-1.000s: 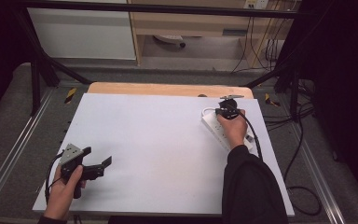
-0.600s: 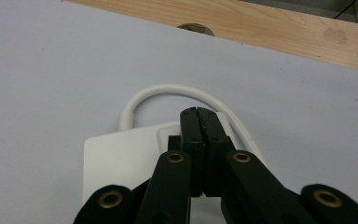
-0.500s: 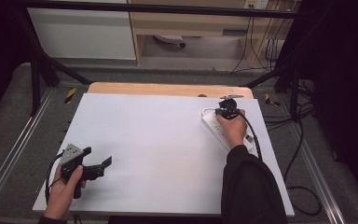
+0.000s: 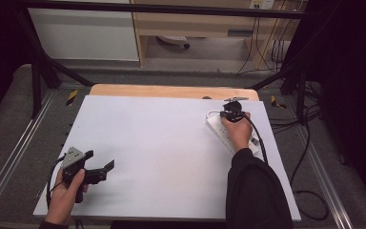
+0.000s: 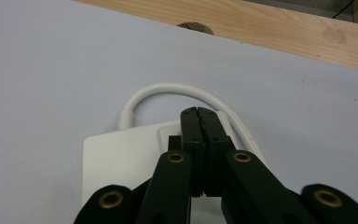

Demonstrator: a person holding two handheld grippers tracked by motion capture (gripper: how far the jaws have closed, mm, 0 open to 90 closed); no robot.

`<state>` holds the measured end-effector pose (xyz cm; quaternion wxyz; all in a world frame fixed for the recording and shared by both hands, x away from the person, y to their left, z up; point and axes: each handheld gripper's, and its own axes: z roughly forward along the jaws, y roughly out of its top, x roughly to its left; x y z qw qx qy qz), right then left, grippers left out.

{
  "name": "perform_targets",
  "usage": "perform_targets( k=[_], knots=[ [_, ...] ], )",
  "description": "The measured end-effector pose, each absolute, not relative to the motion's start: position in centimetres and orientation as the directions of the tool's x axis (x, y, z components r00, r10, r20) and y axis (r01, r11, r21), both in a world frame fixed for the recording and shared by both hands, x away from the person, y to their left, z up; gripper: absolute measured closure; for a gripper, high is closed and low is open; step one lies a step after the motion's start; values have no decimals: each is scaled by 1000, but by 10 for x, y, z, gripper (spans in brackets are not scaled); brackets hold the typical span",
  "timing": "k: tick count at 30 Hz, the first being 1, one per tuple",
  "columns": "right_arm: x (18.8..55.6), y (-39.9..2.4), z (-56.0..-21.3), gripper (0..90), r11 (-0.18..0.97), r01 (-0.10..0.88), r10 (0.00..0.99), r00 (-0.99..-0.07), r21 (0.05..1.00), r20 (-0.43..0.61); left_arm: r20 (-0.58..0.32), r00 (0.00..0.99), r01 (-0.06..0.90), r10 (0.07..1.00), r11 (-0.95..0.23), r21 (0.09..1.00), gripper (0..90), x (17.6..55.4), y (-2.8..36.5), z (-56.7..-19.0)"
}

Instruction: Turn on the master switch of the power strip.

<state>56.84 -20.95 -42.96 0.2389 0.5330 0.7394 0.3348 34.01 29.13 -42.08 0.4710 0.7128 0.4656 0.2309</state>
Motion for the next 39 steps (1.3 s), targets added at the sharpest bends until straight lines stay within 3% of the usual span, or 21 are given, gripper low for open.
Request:
perform_targets(
  k=[39],
  knots=[
    [567, -207, -431, 900, 208, 623, 952, -305, 754, -11, -110, 461, 450, 880, -126, 884, 64, 340, 291, -421]
  ],
)
